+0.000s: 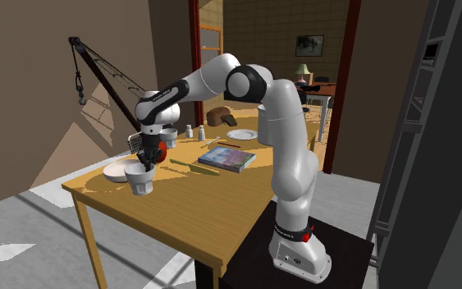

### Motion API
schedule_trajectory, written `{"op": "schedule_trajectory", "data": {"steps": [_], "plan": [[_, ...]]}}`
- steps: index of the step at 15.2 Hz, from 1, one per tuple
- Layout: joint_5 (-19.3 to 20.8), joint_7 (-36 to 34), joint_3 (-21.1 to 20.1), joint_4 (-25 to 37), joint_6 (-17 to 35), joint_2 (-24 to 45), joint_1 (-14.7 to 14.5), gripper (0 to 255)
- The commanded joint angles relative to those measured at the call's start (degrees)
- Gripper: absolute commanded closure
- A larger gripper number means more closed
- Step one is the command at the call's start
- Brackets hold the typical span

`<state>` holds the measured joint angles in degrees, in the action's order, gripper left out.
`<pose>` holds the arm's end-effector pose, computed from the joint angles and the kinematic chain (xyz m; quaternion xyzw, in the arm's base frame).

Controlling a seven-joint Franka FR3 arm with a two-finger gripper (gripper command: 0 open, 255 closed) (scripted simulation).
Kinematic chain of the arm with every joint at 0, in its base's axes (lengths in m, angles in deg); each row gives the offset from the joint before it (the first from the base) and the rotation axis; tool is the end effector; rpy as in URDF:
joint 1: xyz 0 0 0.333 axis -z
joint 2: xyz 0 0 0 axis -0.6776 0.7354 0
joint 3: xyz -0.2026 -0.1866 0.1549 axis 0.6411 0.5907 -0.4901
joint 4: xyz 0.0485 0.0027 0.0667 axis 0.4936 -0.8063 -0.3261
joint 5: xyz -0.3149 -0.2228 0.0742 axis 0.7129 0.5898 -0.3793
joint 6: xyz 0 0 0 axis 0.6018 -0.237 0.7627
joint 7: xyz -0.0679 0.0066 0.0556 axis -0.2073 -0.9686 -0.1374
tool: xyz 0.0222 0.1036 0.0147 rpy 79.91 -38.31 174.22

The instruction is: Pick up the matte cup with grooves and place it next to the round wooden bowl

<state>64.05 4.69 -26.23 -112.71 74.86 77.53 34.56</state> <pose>0.6146 0.1407 0.3739 -0.9902 -0.0974 -0.0029 0.0999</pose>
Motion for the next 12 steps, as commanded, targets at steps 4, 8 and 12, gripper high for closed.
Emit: {"op": "schedule_trajectory", "data": {"steps": [4, 8, 12], "plan": [[-0.15, 0.24, -0.07, -0.89, 1.59, 0.62, -0.07, 255], [-0.15, 0.24, -0.07, -0.89, 1.59, 0.62, -0.07, 255], [-0.15, 0.24, -0.07, -0.89, 1.59, 0.63, -0.07, 0]]}}
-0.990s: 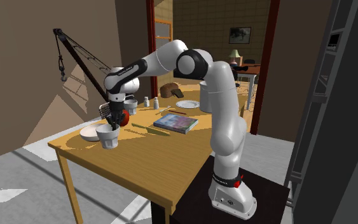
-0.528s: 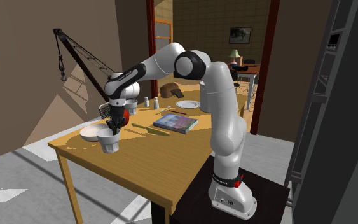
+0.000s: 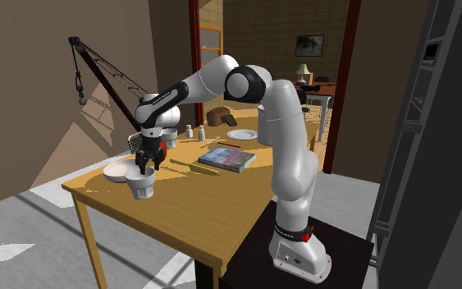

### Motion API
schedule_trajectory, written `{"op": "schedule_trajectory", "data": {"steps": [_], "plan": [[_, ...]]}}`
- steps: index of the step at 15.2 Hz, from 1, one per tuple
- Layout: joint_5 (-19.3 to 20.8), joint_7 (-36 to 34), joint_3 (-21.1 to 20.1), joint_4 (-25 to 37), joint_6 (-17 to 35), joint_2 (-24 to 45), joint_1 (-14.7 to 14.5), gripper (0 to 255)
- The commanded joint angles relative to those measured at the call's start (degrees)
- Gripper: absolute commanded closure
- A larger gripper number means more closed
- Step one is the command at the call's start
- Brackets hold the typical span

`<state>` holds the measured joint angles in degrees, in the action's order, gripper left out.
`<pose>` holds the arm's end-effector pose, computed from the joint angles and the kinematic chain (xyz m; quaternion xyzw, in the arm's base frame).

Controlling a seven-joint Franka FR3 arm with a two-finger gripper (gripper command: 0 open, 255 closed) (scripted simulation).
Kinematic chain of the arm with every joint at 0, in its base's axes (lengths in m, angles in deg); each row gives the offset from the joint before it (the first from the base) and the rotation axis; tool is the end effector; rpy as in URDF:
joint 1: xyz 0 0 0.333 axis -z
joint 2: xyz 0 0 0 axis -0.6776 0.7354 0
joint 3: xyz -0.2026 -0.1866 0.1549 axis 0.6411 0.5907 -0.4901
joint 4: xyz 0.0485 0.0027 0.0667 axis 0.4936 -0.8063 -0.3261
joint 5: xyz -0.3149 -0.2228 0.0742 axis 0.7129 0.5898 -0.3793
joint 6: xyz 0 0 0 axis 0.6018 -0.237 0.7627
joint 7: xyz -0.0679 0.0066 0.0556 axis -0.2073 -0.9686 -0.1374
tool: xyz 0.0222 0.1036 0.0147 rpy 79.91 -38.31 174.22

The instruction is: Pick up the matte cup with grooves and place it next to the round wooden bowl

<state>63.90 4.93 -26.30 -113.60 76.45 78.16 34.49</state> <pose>0.6139 0.1415 0.3623 -0.9902 -0.0974 -0.0035 0.1001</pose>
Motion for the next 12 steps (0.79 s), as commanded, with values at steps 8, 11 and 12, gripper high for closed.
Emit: {"op": "schedule_trajectory", "data": {"steps": [8, 11, 12], "plan": [[0.4, -0.26, 0.44, 3.19, -6.3, -3.01, 0.71, 0], [0.4, -0.26, 0.45, 3.19, -6.3, -3.01, 0.71, 0], [0.4, -0.26, 0.45, 3.19, -6.3, -3.01, 0.71, 0]]}}
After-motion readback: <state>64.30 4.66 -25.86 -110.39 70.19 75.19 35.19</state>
